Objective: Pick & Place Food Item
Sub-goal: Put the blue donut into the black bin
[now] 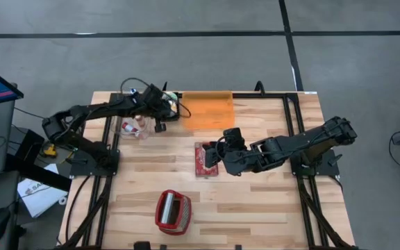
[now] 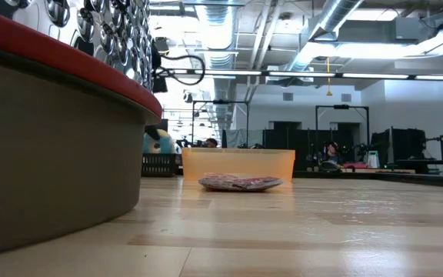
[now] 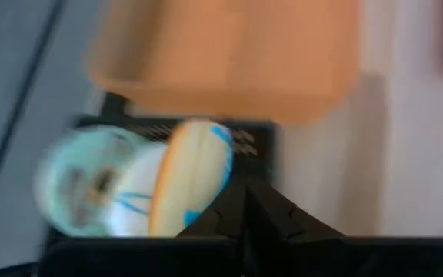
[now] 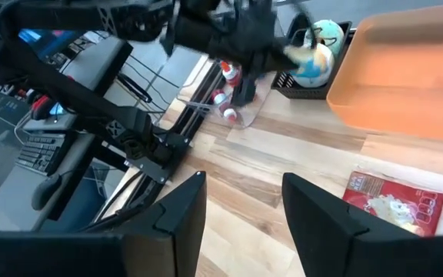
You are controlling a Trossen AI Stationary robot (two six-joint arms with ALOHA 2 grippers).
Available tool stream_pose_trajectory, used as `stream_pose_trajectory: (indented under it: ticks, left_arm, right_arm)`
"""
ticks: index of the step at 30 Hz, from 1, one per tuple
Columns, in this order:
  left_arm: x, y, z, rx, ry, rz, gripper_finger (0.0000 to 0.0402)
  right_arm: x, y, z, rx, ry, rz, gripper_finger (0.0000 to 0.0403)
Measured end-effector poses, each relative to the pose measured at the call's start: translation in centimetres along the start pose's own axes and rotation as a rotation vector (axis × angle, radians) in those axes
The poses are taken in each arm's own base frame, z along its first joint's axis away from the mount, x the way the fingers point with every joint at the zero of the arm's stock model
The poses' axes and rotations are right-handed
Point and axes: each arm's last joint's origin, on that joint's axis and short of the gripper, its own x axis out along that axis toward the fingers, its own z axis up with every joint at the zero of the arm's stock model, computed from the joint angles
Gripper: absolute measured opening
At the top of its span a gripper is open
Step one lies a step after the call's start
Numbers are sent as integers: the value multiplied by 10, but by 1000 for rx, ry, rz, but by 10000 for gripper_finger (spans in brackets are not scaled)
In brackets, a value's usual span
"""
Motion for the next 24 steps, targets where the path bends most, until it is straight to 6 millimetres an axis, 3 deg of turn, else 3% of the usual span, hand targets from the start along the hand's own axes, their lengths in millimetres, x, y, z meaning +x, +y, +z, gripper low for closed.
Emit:
stream_pose_trajectory:
  ticks: [5, 14, 20, 24]
  left_arm:
    - [-12, 22, 9, -35, -54, 73, 2]
    - [-14, 45, 0, -106, -82, 83, 4]
    - [-15, 47, 1, -132, -98, 82, 7]
    - [-26, 32, 1, -114, -94, -53, 22]
  right_arm:
    - [0, -3, -1, -1, 6, -21, 163]
    - [1, -3, 0, -1, 1, -28, 163]
    - [1, -3, 0, 15, -4, -30, 163]
    - [1, -4, 0, 19, -4, -35, 163]
